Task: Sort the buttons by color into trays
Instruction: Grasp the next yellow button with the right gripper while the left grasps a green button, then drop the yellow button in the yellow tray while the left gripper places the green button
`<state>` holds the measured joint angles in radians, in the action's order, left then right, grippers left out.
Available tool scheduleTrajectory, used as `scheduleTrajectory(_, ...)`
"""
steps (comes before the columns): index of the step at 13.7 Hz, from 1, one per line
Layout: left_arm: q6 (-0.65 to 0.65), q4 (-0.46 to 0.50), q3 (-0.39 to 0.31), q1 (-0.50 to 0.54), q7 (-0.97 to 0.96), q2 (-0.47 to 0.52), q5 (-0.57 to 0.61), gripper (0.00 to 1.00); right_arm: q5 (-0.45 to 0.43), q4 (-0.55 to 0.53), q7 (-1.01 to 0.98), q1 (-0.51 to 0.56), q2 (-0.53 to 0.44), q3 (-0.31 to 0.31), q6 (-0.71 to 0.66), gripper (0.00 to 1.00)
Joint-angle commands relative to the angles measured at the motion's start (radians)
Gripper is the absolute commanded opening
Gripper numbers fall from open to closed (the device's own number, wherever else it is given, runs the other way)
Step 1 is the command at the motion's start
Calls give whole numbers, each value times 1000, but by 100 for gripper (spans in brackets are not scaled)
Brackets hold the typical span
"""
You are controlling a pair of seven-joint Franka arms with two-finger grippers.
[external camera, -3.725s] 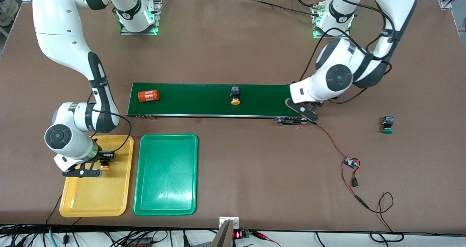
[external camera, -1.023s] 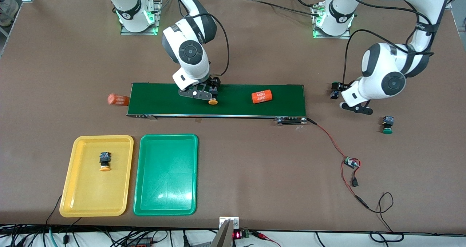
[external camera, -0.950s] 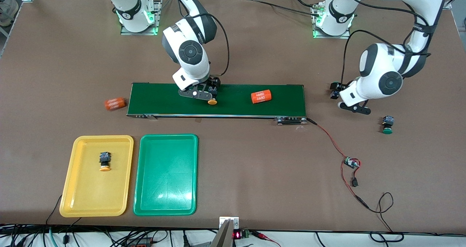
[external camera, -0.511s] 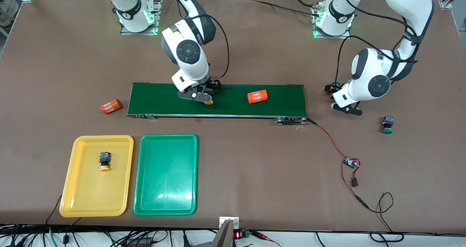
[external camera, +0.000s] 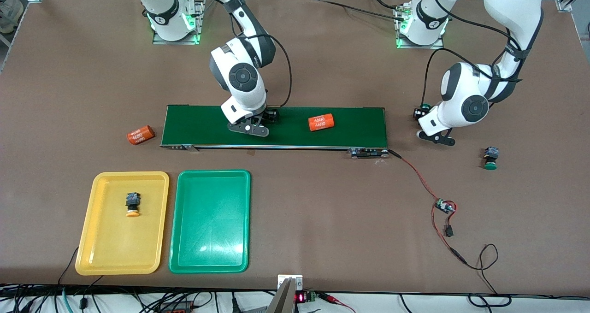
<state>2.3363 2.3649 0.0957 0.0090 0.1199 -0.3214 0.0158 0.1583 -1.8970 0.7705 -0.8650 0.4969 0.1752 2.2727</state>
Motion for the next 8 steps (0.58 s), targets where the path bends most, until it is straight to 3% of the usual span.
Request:
scheduleTrajectory(1,-52,-12,2,-12,-14,63,-8,18,20,10,16,20,-7,3,8,10)
scheduleTrajectory(2,-72,-45,15,-15,-17,77,-8,18,42,47,16,37,-12,3,-4,0)
scheduleTrajectory(5,-222,-231,91,-38,-29,59,-22,18,43,191,29,84,-14,16,-164,0)
scheduleTrajectory(8,-247,-364,157,-81,-188,24,-23,18,24,314,-3,180,-5,58,-249,0)
